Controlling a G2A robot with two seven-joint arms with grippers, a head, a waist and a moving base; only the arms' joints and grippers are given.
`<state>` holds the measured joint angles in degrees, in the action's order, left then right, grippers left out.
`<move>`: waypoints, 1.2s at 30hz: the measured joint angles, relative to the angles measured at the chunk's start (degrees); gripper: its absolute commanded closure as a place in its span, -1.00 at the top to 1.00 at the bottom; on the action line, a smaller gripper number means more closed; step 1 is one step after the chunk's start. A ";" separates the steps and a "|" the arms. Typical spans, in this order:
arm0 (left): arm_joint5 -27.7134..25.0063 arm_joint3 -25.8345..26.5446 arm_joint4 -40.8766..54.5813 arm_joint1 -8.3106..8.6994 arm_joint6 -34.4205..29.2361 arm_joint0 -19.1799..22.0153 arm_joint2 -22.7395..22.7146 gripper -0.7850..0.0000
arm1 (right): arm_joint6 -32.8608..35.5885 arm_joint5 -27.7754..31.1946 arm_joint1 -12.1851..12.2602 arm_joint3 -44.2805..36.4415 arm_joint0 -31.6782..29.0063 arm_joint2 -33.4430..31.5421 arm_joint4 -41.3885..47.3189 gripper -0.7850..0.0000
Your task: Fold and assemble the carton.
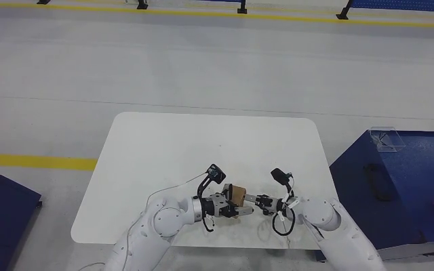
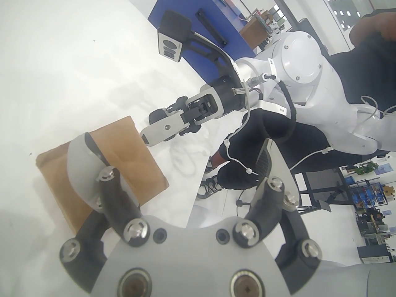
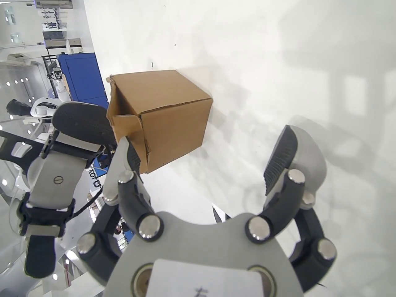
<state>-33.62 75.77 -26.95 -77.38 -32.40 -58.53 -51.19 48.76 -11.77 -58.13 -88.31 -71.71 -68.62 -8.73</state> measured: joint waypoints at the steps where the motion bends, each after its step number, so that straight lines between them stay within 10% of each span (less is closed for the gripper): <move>1: 0.07 -0.04 0.02 -0.01 -0.02 0.07 0.10 1.00 | -0.02 -0.02 -0.03 0.19 0.16 0.09 0.00 1.00; 36: 0.53 1.47 0.79 0.61 1.16 -0.54 -0.20 1.00 | -0.38 -1.18 -1.27 1.83 3.40 3.97 1.21 1.00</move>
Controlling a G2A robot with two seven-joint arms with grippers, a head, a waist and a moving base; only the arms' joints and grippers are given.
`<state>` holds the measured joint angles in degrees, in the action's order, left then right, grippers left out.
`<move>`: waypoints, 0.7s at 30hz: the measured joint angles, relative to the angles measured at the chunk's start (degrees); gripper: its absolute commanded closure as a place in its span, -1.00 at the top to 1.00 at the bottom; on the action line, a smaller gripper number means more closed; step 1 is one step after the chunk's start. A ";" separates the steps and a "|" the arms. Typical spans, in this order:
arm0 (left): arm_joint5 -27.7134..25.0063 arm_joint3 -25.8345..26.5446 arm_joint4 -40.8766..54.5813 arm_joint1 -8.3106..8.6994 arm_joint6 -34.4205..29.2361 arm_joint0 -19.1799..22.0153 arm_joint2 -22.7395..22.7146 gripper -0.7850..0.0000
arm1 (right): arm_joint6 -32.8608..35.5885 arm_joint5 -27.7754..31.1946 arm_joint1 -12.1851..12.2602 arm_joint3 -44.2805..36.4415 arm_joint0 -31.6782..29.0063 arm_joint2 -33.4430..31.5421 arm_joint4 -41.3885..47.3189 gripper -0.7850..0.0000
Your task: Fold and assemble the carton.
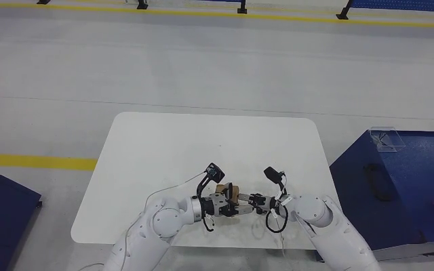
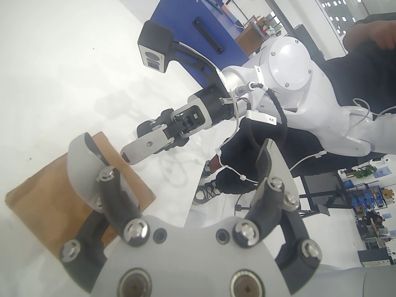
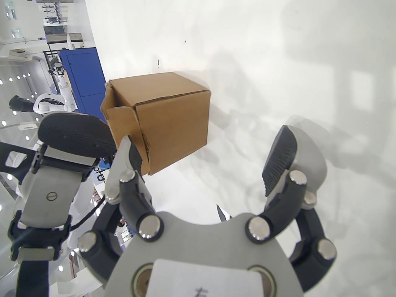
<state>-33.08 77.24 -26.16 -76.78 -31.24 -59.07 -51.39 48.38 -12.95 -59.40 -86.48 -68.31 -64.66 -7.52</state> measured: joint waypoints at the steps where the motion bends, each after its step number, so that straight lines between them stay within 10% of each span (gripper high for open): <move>1: 0.00 0.02 0.06 0.03 0.08 -0.05 -0.04 1.00 | -0.20 0.17 -0.05 -0.08 0.08 0.13 0.00 1.00; 21: 0.97 0.77 0.58 0.77 -0.42 -1.17 -1.23 1.00 | -0.63 -0.38 -0.57 0.10 0.67 1.64 -0.47 1.00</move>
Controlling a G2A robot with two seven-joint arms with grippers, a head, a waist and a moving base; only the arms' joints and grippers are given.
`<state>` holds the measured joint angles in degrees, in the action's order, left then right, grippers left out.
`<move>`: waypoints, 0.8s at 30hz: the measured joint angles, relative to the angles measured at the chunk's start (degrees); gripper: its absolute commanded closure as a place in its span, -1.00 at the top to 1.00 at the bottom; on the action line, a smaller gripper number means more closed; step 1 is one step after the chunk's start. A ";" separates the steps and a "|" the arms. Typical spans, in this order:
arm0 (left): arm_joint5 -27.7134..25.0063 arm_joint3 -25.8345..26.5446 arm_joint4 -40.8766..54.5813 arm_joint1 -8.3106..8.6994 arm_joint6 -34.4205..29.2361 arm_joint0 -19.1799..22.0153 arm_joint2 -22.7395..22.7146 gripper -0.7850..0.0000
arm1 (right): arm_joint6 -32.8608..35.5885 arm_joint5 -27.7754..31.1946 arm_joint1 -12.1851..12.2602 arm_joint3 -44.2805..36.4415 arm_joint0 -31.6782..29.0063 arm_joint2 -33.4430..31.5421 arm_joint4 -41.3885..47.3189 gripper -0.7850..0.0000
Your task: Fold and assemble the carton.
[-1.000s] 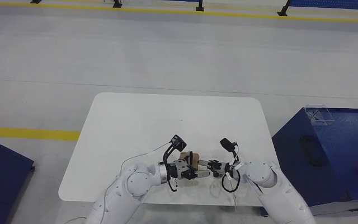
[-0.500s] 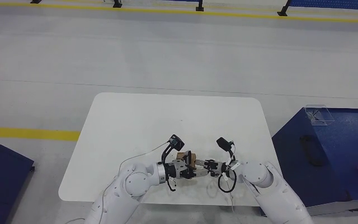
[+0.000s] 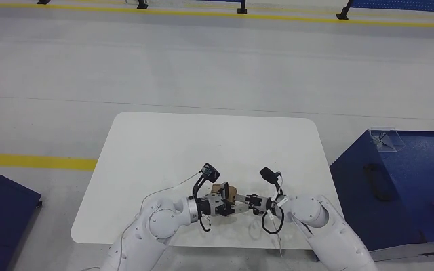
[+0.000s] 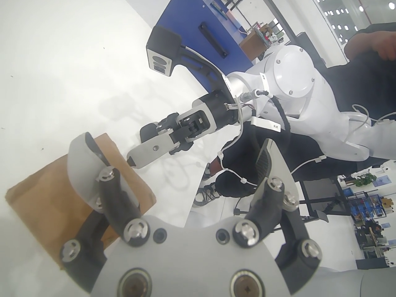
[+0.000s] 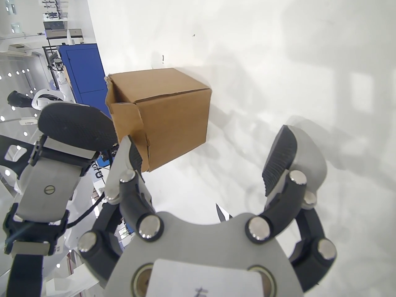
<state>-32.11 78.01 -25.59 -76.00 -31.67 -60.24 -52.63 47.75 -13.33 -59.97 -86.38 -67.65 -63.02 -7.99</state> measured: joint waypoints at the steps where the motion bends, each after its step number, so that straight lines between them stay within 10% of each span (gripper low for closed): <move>1: 0.09 -0.19 0.05 -0.03 -0.07 0.14 0.17 1.00 | -0.10 -0.18 -0.07 0.17 0.17 0.18 -0.03 1.00; 24: -0.91 3.65 -0.51 0.87 2.85 -1.24 -2.98 1.00 | -3.50 0.12 -0.40 -0.56 -0.52 -1.96 4.55 1.00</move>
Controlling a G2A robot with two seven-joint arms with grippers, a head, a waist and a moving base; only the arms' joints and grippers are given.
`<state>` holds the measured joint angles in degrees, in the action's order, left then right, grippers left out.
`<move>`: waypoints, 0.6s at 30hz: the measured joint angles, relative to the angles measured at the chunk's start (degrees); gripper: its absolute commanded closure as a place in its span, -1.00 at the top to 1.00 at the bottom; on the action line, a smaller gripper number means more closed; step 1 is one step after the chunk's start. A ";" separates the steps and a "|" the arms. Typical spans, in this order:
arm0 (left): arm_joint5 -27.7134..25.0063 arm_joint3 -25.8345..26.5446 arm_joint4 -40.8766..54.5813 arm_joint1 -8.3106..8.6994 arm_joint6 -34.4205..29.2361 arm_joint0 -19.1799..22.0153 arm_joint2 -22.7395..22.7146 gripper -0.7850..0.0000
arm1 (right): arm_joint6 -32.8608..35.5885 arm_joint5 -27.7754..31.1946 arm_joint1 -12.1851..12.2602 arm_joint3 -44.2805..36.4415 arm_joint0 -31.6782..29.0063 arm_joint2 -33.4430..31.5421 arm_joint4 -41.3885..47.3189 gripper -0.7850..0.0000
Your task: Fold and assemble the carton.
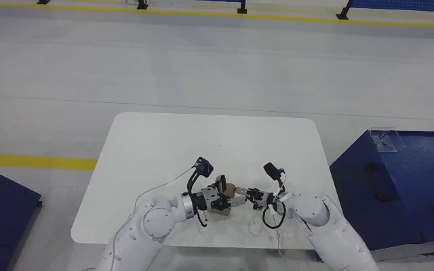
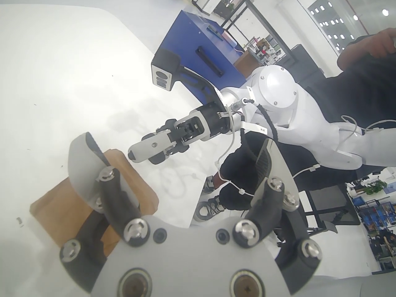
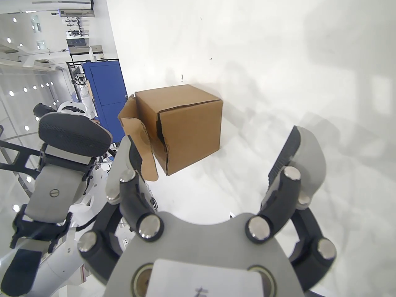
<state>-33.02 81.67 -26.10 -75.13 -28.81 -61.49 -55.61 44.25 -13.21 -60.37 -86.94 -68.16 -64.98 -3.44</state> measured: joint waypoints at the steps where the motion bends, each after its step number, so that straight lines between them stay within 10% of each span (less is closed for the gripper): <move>1: 0.55 0.05 0.53 0.02 0.49 -0.22 -0.39 1.00 | -0.34 0.54 0.03 -0.34 -0.33 -0.39 0.41 1.00; 18: 21.87 4.96 -5.76 1.66 -4.56 -4.41 -6.64 1.00 | -0.92 4.18 -0.56 1.49 0.11 3.05 -4.14 1.00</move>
<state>-11.16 86.63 -31.85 -73.46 -33.37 -65.90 -62.24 43.33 -9.04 -60.93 -85.45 -68.05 -61.93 -7.58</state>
